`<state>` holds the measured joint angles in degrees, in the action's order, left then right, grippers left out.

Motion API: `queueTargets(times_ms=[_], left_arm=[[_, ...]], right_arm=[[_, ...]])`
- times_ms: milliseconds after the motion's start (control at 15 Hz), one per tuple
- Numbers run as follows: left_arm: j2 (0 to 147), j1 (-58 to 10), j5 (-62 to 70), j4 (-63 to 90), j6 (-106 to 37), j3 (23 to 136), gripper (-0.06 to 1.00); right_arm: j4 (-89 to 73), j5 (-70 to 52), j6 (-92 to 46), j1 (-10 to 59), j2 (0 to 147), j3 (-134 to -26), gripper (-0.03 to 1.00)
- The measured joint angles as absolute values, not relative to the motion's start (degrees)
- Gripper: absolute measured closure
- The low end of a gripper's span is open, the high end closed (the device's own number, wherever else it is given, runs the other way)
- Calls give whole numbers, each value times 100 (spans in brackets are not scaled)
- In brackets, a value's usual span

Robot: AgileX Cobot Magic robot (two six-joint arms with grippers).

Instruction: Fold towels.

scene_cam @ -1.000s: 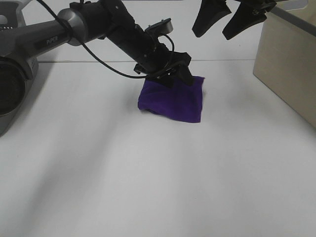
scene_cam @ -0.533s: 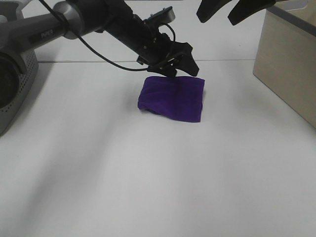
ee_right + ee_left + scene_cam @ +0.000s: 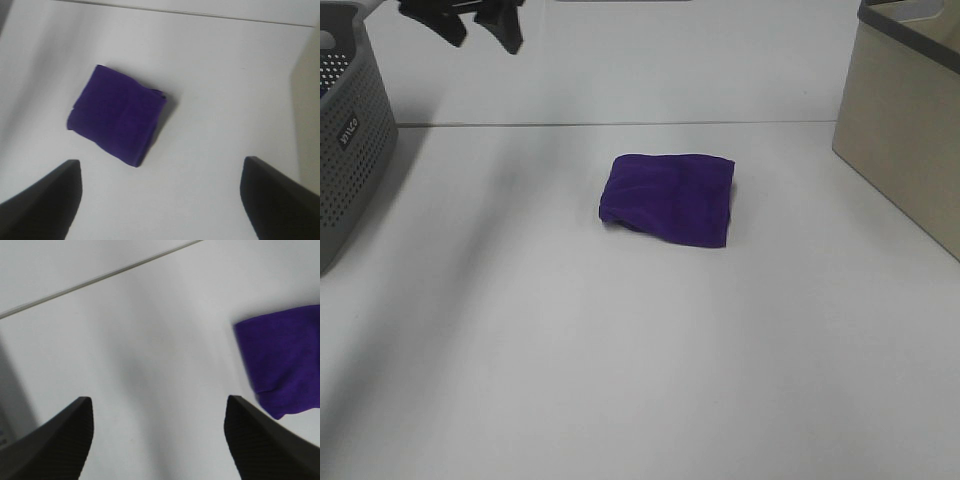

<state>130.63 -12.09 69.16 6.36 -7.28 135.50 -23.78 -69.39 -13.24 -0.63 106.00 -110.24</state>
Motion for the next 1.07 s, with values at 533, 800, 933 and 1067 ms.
queueTargets(times_ms=[533, 800, 933, 1067], left_arm=[[9815, -521, 6755, -46, -132, 10021, 24], [6612, -521, 6085, -332, 115, 7070, 15], [5323, -521, 5987, -355, 29, 6085, 15], [4383, -521, 5964, -384, -74, 5449, 15]], right_arm=[[-1043, -6944, -716, -138, 7660, -8296, 13], [-676, -6956, -716, -138, 4549, -6354, 11], [-493, -6961, -647, -138, 3214, -5672, 10], [-470, -7002, -613, -138, 2338, -5214, 10]])
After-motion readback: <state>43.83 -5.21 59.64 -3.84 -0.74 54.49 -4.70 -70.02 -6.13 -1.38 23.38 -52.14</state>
